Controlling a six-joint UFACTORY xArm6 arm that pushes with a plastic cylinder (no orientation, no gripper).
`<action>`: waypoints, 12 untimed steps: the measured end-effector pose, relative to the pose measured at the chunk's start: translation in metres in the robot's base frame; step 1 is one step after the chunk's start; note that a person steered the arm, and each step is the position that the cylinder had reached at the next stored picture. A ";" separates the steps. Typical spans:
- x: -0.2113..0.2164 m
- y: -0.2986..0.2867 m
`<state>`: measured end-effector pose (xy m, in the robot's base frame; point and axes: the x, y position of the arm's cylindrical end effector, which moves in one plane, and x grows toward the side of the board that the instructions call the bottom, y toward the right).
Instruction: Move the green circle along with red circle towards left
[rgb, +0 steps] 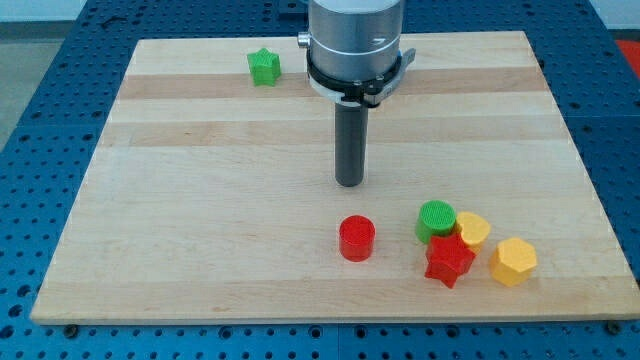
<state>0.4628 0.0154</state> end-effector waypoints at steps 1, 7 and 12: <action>0.020 -0.020; 0.040 0.068; 0.041 0.161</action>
<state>0.5037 0.1767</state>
